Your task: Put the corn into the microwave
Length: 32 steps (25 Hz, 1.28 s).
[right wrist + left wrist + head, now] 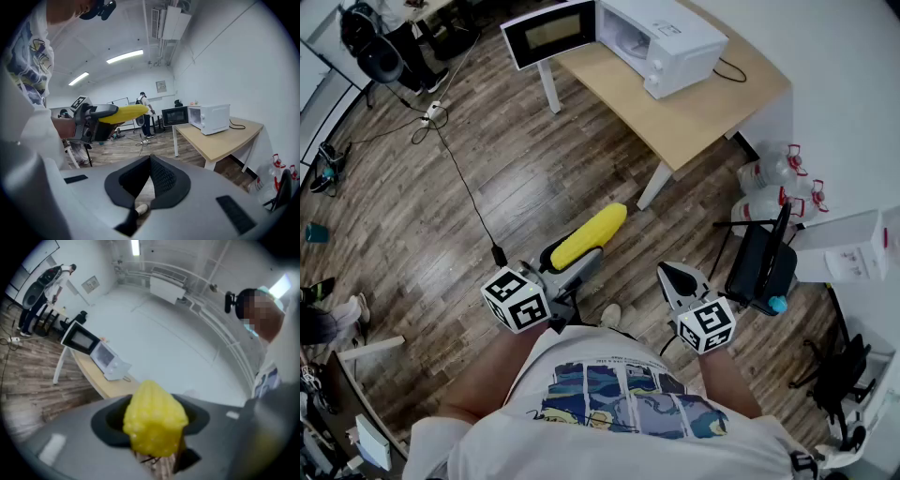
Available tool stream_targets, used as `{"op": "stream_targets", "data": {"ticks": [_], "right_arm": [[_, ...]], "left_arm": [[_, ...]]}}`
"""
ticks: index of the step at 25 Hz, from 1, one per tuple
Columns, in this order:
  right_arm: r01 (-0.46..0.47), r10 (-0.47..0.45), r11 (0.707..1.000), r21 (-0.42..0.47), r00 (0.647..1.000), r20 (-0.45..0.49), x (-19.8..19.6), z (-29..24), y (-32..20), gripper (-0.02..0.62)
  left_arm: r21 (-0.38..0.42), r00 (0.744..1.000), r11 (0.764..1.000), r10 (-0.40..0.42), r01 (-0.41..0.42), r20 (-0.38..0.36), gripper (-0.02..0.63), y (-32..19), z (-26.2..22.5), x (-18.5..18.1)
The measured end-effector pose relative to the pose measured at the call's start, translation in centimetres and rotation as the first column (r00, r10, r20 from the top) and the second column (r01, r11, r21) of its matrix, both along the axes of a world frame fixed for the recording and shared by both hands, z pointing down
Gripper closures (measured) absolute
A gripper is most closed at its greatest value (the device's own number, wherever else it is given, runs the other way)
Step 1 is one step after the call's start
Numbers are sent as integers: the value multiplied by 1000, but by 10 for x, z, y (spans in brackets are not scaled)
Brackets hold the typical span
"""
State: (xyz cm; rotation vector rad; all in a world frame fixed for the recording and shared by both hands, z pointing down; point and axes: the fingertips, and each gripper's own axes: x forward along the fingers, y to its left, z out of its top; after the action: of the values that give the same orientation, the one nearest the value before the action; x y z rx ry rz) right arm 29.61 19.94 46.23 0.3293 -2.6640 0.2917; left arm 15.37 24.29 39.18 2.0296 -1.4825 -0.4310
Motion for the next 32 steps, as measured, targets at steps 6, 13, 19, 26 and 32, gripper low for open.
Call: {"op": "stream_targets", "data": {"ticks": [6, 13, 19, 26, 32], "right_arm": [[19, -18, 1000, 10, 1000, -1, -46, 1, -20, 586], [-25, 25, 1000, 5, 1000, -12, -126, -11, -48, 586], [-125, 125, 992, 32, 992, 6, -176, -23, -68, 482], [-209, 208, 978, -11, 977, -38, -181, -16, -99, 488], [-213, 212, 977, -30, 976, -50, -184, -9, -169, 520]], "left_arm": [[-5, 997, 1000, -20, 21, 70, 354, -15, 13, -48], [18, 993, 1000, 19, -21, 113, 354, -54, 3, -123], [34, 983, 994, 98, -105, 158, 354, -80, 8, -179], [17, 978, 995, 96, -101, 183, 354, -141, 28, -216], [-15, 975, 998, 64, -62, 212, 354, -216, 41, -237]]}}
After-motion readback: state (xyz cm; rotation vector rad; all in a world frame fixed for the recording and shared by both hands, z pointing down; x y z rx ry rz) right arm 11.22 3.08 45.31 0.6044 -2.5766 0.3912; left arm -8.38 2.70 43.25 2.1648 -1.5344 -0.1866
